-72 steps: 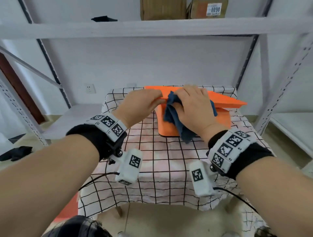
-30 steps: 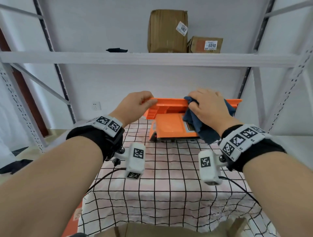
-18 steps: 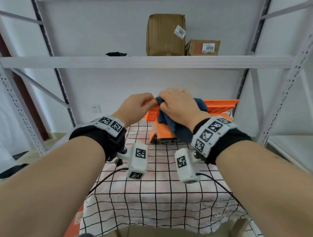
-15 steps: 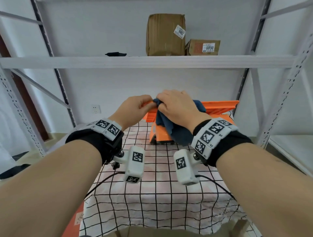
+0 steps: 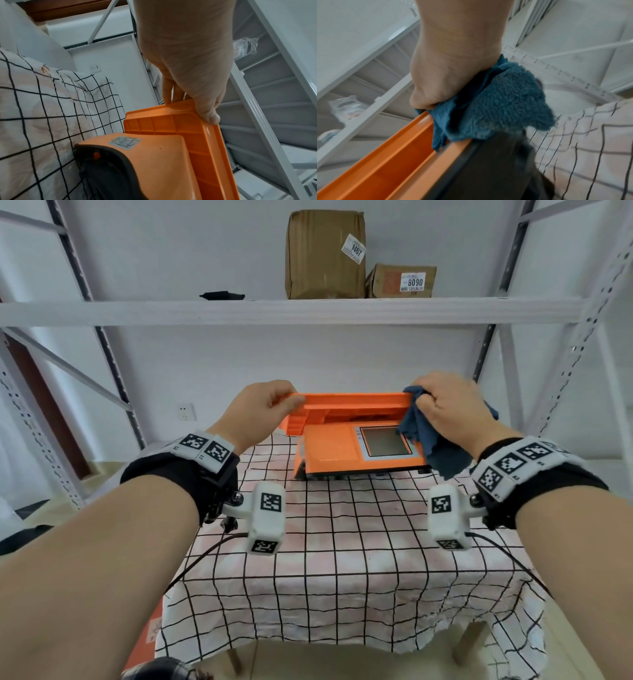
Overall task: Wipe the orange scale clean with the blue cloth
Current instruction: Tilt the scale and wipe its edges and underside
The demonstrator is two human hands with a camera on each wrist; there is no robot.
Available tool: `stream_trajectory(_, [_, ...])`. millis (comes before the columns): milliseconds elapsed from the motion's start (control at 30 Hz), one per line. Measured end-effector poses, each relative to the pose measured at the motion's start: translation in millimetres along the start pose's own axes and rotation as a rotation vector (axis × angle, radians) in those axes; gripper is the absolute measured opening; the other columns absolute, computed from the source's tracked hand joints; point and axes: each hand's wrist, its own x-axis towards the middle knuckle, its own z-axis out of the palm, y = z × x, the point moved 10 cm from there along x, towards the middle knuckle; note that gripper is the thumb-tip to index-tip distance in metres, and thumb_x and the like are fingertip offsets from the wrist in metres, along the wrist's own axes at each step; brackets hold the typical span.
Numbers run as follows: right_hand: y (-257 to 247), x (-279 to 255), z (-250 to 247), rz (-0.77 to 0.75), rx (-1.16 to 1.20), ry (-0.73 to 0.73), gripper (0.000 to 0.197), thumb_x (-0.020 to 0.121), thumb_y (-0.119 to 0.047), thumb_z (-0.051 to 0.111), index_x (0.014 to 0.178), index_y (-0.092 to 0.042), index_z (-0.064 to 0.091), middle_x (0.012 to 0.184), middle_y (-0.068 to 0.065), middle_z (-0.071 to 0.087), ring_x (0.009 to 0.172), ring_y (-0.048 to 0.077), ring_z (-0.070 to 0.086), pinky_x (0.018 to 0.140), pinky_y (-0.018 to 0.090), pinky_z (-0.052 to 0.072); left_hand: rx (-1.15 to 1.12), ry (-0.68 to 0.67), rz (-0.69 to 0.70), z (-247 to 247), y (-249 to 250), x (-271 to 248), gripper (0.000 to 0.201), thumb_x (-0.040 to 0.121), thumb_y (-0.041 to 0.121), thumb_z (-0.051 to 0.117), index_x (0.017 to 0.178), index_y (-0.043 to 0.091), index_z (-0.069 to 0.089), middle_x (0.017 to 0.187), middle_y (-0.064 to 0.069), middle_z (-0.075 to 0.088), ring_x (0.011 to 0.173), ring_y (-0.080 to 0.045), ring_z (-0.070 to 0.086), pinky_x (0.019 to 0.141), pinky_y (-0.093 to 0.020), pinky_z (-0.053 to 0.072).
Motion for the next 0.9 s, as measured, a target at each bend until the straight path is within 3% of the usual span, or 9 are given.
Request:
stream_trajectory(133, [17.5,1.3,-1.9,0.034,-0.014,0.036,0.053,0.075,-0.035,0.022,0.106,-0.018,0.061,0.104,0.006,0.061,0.101,0.029,0.053,0.095,0.048,0.038,-0.022,0.023,-0.015,0.3,-0.6,2.5,0.025,0.094,0.036,0.052,0.081,0.017,0.063,0.083,-0.015,0.068,0.082,-0.032,0.062,0.080,-0.051,0.050])
stream_trajectory(233, [8.1,4.3,-2.2,0.078,-0.085,0.068,0.046,0.080,-0.030,0.027,0.107,-0.015,0.061,0.107,0.007,0.059,0.105,0.029,0.051,0.093,0.041,0.033,-0.048,0.057,-0.052,-2.3,-9.1,1.0,0.026,0.094,0.036,0.052,0.082,0.015,0.062,0.083,-0.015,0.067,0.083,-0.033,0.061,0.080,-0.049,0.049])
stream_trajectory(433, [-132.9,16.4,33.7,-0.194,-0.115,0.000,0.026,0.090,-0.025,0.039,0.106,-0.013,0.056,0.113,0.008,0.057,0.108,0.028,0.049,0.090,0.040,0.031,-0.021,0.082,-0.019,0.8,-2.9,1.2,0.025,0.095,0.032,0.053,0.085,0.011,0.062,0.080,-0.015,0.065,0.079,-0.031,0.058,0.074,-0.043,0.047])
stream_trajectory(533, [-169.7,17.4,39.7,-0.308,-0.173,0.047,0.025,0.094,-0.025,0.035,0.108,-0.016,0.053,0.110,0.003,0.056,0.105,0.024,0.049,0.088,0.038,0.031,-0.042,0.078,-0.043,-3.6,-14.3,-3.6,0.026,0.095,0.031,0.053,0.087,0.009,0.063,0.081,-0.014,0.065,0.077,-0.030,0.057,0.073,-0.043,0.046])
stream_trajectory(633, [-155.8,13.9,38.1,-0.339,-0.176,0.048,0.024,0.093,-0.025,0.037,0.109,-0.018,0.053,0.108,0.003,0.056,0.105,0.025,0.049,0.086,0.038,0.031,-0.020,0.046,-0.018,-0.7,-9.1,-5.8,0.028,0.095,0.032,0.053,0.083,0.008,0.062,0.069,-0.005,0.057,0.066,-0.017,0.048,0.065,-0.031,0.039])
stream_trajectory(700, [-135.0,9.2,34.1,-0.314,-0.166,0.042,0.022,0.092,-0.025,0.039,0.107,-0.017,0.054,0.107,0.005,0.056,0.104,0.027,0.049,0.086,0.040,0.032,0.023,0.038,0.003,2.4,-1.1,-4.8,0.029,0.095,0.033,0.053,0.083,0.009,0.062,0.068,-0.003,0.055,0.065,-0.015,0.046,0.062,-0.027,0.037])
stream_trajectory(800, [-97.4,-2.9,25.9,-0.259,-0.148,0.031,0.021,0.092,-0.025,0.040,0.105,-0.017,0.054,0.104,0.005,0.056,0.100,0.028,0.049,0.087,0.042,0.033,0.043,0.032,-0.001,4.6,-1.4,-10.0,0.028,0.095,0.034,0.052,0.085,0.009,0.063,0.070,-0.008,0.059,0.065,-0.017,0.049,0.063,-0.030,0.040])
stream_trajectory(900, [-75.7,-16.8,22.6,-0.249,-0.173,0.027,0.022,0.092,-0.025,0.039,0.106,-0.017,0.054,0.103,0.004,0.056,0.097,0.026,0.050,0.086,0.040,0.034,0.015,0.027,-0.027,6.8,-6.0,-19.0,0.027,0.095,0.033,0.054,0.084,0.010,0.063,0.063,-0.001,0.051,0.059,-0.012,0.042,0.061,-0.029,0.036])
